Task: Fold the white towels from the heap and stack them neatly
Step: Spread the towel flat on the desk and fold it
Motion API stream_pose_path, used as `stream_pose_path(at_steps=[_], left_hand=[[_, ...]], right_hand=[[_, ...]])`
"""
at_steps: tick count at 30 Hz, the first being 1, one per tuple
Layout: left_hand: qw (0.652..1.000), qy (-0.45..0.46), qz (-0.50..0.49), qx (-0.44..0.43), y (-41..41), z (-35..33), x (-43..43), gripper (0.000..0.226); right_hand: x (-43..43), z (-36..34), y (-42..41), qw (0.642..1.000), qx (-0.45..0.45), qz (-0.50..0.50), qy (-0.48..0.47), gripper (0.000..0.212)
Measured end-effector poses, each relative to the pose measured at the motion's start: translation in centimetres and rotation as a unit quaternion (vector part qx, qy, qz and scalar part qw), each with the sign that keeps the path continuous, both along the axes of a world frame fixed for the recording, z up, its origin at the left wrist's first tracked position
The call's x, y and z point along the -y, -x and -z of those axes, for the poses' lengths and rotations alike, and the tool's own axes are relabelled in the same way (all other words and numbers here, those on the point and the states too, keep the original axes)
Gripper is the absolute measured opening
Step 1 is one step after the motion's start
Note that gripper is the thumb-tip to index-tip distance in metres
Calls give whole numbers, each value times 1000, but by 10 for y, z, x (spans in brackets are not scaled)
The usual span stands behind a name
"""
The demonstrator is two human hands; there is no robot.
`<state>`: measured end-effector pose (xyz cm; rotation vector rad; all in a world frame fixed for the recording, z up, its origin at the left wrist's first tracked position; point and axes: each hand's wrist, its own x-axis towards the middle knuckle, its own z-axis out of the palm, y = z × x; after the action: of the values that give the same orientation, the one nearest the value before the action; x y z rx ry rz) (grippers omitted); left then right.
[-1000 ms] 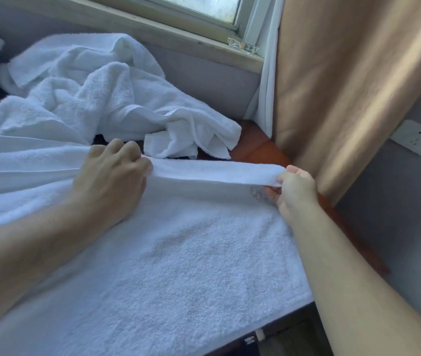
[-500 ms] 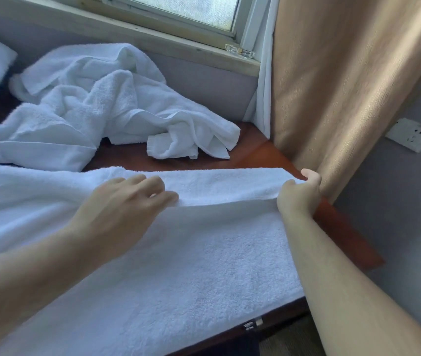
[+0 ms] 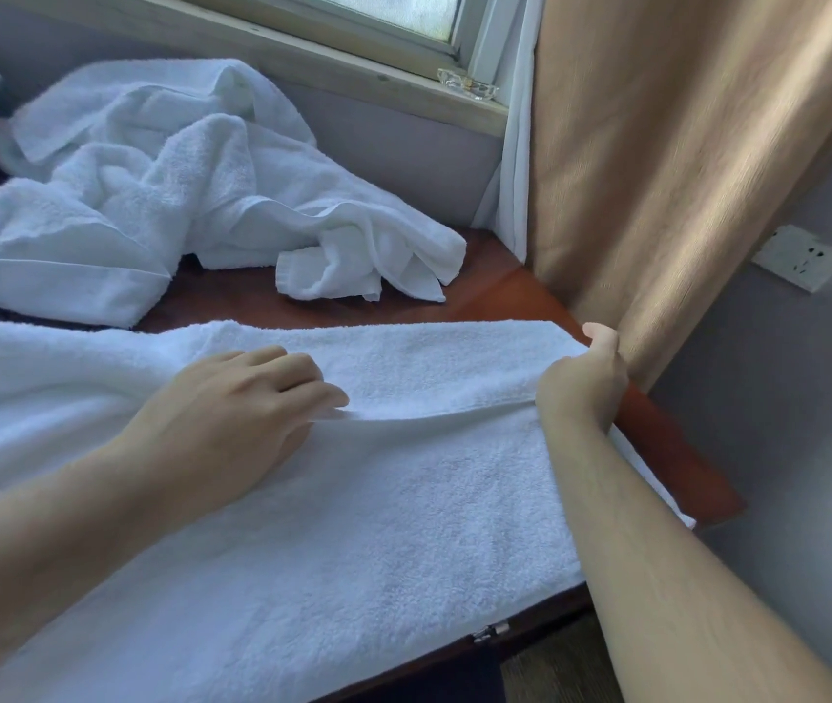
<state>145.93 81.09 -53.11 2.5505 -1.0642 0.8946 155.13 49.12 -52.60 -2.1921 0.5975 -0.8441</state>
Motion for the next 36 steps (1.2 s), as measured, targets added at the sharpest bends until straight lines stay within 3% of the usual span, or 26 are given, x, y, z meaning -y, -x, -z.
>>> stream_pose_path(at_steps=[3, 5, 6, 8, 11, 15, 26, 30, 32, 34, 36], left_hand=[[1000, 7, 8, -22, -2, -1, 0, 26], [999, 5, 8, -39, -2, -1, -1, 22], [999, 3, 7, -48, -3, -1, -1, 24], [998, -1, 4, -61, -3, -1, 0, 25], [998, 6, 2, -56, -4, -1, -1, 23], [998, 4, 0, -58, -3, 1, -1, 23], [995, -3, -98, -24, -6, 4, -5, 51], [991, -9, -132, -13, -2, 4, -9, 49], [987, -14, -157, -21, 0, 2, -11, 46], [983, -25, -180, -32, 0, 1, -11, 44], [979, -38, -195, -42, 0, -2, -10, 43]], right_hand=[[-8, -3, 5, 976, -25, 47, 211, 53], [-20, -8, 8, 946, 6, -28, 323, 40], [-28, -9, 9, 938, -1, -92, 333, 34], [-49, -10, 9, 939, -98, -173, 281, 36], [-63, -4, 3, 906, -274, -164, 279, 66], [-52, -2, -3, 894, -370, -131, 216, 80], [-49, 3, -3, 891, -387, -93, 220, 82], [-53, -2, 0, 886, -401, -101, 211, 81], [-59, -7, 3, 877, -402, -80, 251, 77], [-75, -16, 10, 882, -342, -84, 312, 66], [-102, -21, 19, 916, -244, -167, 270, 53]])
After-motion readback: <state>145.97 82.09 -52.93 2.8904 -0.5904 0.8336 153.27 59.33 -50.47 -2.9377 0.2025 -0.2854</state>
